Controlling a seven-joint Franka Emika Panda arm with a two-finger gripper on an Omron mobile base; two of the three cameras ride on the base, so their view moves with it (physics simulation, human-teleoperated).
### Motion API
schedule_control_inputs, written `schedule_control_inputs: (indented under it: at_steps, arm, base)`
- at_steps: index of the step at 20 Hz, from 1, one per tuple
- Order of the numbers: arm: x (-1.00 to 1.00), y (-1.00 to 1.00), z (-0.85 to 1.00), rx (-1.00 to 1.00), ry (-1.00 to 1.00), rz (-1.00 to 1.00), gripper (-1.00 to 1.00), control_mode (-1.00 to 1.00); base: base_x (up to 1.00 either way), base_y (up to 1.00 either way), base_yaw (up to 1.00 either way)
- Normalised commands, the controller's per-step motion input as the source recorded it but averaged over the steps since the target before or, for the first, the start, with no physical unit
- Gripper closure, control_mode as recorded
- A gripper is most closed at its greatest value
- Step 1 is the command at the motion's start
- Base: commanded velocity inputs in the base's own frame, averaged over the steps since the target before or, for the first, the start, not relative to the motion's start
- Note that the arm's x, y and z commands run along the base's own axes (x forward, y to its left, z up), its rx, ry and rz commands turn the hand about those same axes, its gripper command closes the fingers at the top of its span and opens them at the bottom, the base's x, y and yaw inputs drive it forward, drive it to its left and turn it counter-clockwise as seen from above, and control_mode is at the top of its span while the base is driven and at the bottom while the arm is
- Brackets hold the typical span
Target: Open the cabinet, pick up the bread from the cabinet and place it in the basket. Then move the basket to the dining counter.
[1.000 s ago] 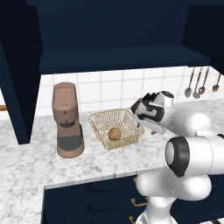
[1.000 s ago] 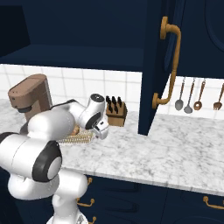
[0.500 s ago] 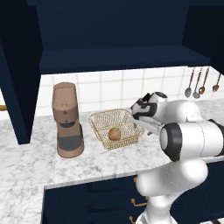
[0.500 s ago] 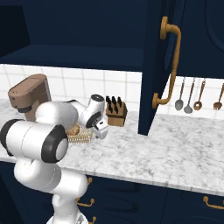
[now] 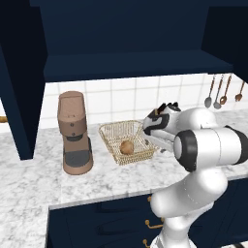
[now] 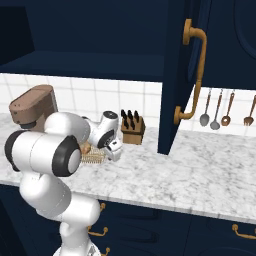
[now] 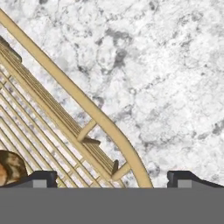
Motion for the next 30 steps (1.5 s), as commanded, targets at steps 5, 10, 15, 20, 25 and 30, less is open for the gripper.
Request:
schedule_control_inputs:
  at_steps: [5,10,15,20,25,30]
  arm:
    - [-0.02,0.12,-0.23,0.00,0.00,0.01,-1.00,-1.00]
    - [0.00,0.23,0.00,0.00,0.00,0.00,1.00,-1.00]
    - [0.00,0.23,0.00,0.00,0.00,0.00,1.00,-1.00]
    - [-0.04,0.07,0.00,0.00,0.00,0.00,1.00,-1.00]
    - [-0.24,0.00,0.29,0.04,-0.15,0.00,1.00,-1.00]
    - [-0.33,0.00,0.52,0.08,-0.26,0.00,1.00,-1.00]
  base:
    - [0.00,0.00,0.00]
    - [0.00,0.00,0.00]
    - [0.00,0.00,0.00]
    - [0.00,0.00,0.00]
    - [0.00,0.00,0.00]
    - [0.00,0.00,0.00]
